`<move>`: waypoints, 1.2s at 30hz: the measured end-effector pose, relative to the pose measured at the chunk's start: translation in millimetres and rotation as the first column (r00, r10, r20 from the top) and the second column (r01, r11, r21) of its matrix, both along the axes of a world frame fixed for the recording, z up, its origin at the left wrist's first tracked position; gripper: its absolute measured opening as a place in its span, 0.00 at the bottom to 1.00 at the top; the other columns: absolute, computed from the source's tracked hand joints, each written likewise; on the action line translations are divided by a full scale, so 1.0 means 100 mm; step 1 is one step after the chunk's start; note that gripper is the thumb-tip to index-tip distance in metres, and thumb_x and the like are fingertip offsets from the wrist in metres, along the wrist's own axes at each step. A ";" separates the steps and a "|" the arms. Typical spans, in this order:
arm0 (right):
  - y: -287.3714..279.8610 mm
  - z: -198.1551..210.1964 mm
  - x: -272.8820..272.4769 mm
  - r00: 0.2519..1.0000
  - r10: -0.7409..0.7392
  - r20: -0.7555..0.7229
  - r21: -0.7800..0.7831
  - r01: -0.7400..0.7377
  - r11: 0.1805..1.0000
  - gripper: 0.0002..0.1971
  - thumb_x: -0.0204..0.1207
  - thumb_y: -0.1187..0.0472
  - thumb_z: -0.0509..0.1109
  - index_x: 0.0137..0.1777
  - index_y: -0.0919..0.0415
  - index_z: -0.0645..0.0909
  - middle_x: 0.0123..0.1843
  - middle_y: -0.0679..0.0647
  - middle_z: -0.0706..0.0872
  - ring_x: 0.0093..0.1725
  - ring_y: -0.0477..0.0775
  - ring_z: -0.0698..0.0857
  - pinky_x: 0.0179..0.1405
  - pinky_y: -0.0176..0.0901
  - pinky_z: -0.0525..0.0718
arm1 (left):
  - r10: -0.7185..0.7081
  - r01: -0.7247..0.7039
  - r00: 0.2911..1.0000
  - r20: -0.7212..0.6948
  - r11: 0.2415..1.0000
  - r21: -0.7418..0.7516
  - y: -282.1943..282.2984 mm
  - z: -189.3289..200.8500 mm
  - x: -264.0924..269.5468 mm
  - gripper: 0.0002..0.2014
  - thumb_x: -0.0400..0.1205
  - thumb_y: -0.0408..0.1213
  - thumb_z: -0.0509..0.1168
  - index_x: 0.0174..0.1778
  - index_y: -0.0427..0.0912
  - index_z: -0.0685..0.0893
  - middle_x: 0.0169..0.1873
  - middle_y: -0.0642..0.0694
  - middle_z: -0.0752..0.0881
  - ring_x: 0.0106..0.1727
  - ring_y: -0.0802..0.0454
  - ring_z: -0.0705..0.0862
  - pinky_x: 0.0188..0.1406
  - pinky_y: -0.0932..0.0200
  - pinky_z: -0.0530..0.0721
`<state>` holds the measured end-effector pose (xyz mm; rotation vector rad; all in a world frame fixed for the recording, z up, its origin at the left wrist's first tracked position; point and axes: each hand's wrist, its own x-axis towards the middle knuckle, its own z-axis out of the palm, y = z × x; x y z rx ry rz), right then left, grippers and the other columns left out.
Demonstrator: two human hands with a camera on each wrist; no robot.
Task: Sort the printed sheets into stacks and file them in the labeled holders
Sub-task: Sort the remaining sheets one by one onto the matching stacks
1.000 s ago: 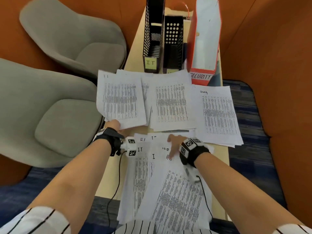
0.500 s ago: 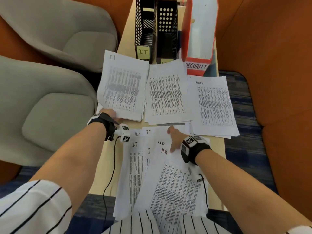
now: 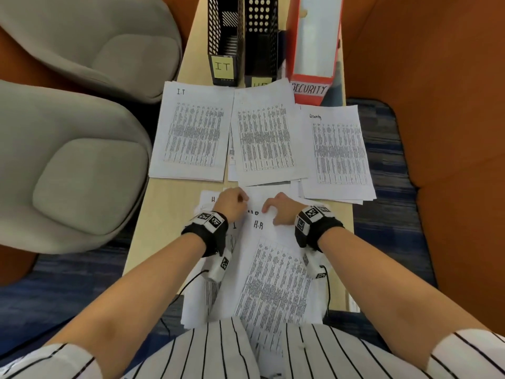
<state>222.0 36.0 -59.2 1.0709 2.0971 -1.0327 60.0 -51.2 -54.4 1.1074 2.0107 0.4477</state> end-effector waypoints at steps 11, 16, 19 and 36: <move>-0.30 -0.03 0.11 0.986 -0.116 -0.120 0.016 0.119 0.993 0.34 0.67 0.62 0.79 0.73 0.53 0.69 0.64 0.57 0.67 0.59 0.59 0.76 0.59 0.47 0.79 | -0.152 0.174 0.981 0.122 0.964 -0.201 -0.31 -0.10 0.27 0.15 0.78 0.33 0.66 0.60 0.36 0.77 0.53 0.42 0.81 0.57 0.44 0.80 0.49 0.57 0.74; -0.41 0.00 0.15 0.977 -0.128 -0.172 -0.026 0.126 0.992 0.12 0.68 0.66 0.75 0.33 0.55 0.73 0.34 0.49 0.76 0.34 0.49 0.73 0.35 0.40 0.70 | -0.176 0.240 0.936 0.304 0.952 -0.188 -0.36 -0.03 0.27 0.12 0.77 0.23 0.57 0.35 0.43 0.79 0.35 0.49 0.78 0.38 0.55 0.74 0.38 0.62 0.70; -0.38 0.04 0.20 0.960 -0.154 -0.235 -0.005 0.158 0.987 0.20 0.66 0.74 0.65 0.25 0.54 0.59 0.26 0.49 0.63 0.29 0.50 0.62 0.31 0.43 0.58 | 0.008 0.010 0.993 0.120 0.989 -0.147 -0.38 -0.06 0.09 0.15 0.76 0.22 0.56 0.47 0.41 0.86 0.48 0.44 0.83 0.50 0.48 0.81 0.52 0.59 0.77; -0.35 0.14 0.44 0.966 -0.195 -0.167 0.128 0.217 0.968 0.33 0.71 0.70 0.65 0.76 0.49 0.64 0.54 0.61 0.84 0.49 0.62 0.86 0.54 0.54 0.86 | 0.208 -0.214 0.969 0.131 0.976 0.036 -0.64 -0.20 0.07 0.07 0.76 0.25 0.63 0.41 0.43 0.75 0.35 0.45 0.77 0.37 0.48 0.74 0.31 0.60 0.70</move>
